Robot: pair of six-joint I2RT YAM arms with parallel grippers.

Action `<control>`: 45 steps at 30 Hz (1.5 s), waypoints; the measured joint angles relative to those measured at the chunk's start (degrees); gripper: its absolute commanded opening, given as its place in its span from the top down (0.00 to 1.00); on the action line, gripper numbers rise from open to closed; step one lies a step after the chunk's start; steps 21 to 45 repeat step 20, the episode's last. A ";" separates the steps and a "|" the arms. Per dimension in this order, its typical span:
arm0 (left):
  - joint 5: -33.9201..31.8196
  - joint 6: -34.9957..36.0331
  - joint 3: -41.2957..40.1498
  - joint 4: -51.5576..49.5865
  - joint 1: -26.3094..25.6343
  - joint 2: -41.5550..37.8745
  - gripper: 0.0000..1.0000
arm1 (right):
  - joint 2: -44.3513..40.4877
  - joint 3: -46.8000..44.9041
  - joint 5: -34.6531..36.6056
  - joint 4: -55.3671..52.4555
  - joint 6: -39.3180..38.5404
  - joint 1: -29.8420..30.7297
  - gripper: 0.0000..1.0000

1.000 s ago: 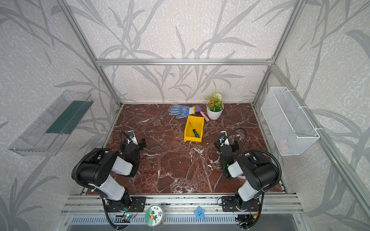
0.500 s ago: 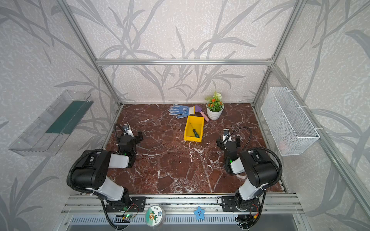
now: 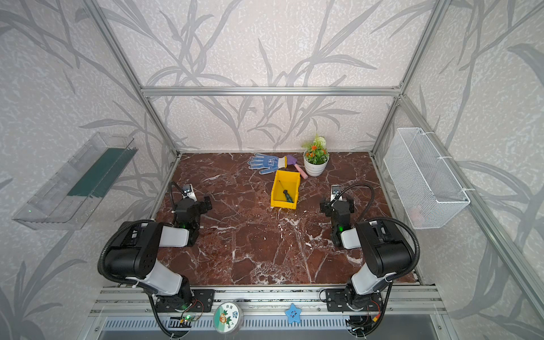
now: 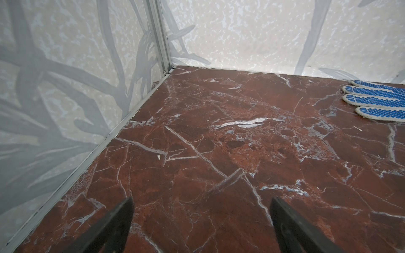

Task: Put the screwdriver in the bin
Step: Reset both arms

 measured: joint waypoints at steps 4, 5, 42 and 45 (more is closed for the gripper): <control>0.17 0.02 0.00 -0.17 0.00 0.00 0.01 | 0.00 0.00 -0.09 -0.35 0.00 0.02 0.01; 0.17 0.00 0.00 -0.26 0.00 0.00 0.01 | 0.00 0.00 -0.09 -0.37 0.00 0.02 0.01; 0.20 0.00 0.00 -0.50 0.00 0.00 0.01 | -0.04 0.04 -3.78 -2.95 1.42 -1.97 0.01; 0.20 0.00 0.00 -0.50 0.00 0.00 0.01 | -0.04 0.04 -3.78 -2.95 1.42 -1.97 0.01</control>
